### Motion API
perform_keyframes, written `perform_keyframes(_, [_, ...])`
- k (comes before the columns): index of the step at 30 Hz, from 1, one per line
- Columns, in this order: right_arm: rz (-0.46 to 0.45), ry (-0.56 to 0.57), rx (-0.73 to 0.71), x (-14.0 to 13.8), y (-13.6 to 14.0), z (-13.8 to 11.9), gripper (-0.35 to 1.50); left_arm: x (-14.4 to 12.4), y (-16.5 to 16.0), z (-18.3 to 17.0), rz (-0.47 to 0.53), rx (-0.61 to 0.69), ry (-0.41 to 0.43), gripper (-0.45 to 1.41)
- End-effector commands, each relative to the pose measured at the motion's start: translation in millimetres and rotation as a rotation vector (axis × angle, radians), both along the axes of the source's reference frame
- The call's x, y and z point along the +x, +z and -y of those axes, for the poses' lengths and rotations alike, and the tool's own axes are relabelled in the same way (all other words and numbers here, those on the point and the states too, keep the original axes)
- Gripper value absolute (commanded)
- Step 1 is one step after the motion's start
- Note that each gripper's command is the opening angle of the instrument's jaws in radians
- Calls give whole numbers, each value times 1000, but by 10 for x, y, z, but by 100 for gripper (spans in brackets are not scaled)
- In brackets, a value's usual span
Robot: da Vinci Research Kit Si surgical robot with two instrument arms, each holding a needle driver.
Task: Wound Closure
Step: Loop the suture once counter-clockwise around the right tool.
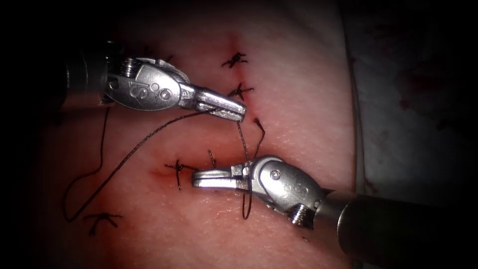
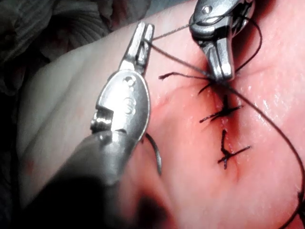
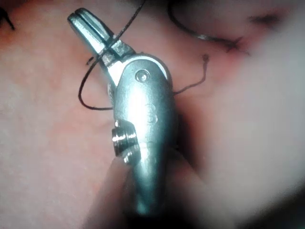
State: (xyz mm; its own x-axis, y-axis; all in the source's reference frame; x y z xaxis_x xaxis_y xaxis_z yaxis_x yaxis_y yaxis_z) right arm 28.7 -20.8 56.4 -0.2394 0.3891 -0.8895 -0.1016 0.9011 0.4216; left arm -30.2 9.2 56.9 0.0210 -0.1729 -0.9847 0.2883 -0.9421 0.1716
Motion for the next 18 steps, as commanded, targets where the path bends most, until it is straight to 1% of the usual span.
perform_keyframes(1, [-25,15,20,10,0,3,-35,-5,12,-2,-3,0,1,-45])
perform_keyframes(3, [-38,55,44,7,-5,2,-35,-5,22,3,-9,7,0,-45])
perform_keyframes(6, [-83,108,82,3,-9,6,-35,-5,37,13,-10,15,-14,-45])
perform_keyframes(8, [-101,125,94,2,-12,9,-35,-5,47,20,-18,20,-11,-45])
perform_keyframes(11, [-103,183,120,-1,-14,13,-35,-4,58,30,-18,28,-23,-45])
perform_keyframes(14, [-125,313,170,-9,-24,10,-35,-3,64,38,-14,28,-30,-45])
perform_keyframes(15, [-150,413,218,-14,-28,8,-35,-1,67,42,-12,35,-35,-45])
perform_keyframes(16, [-148,445,239,-15,-28,9,-35,-1,69,45,-13,32,-34,-45])
perform_keyframes(17, [-137,489,298,-18,-29,10,-35,0,71,49,-12,33,-36,-45])
perform_keyframes(18, [-137,489,298,-18,-29,10,-35,0,71,49,-12,33,-36,-45])
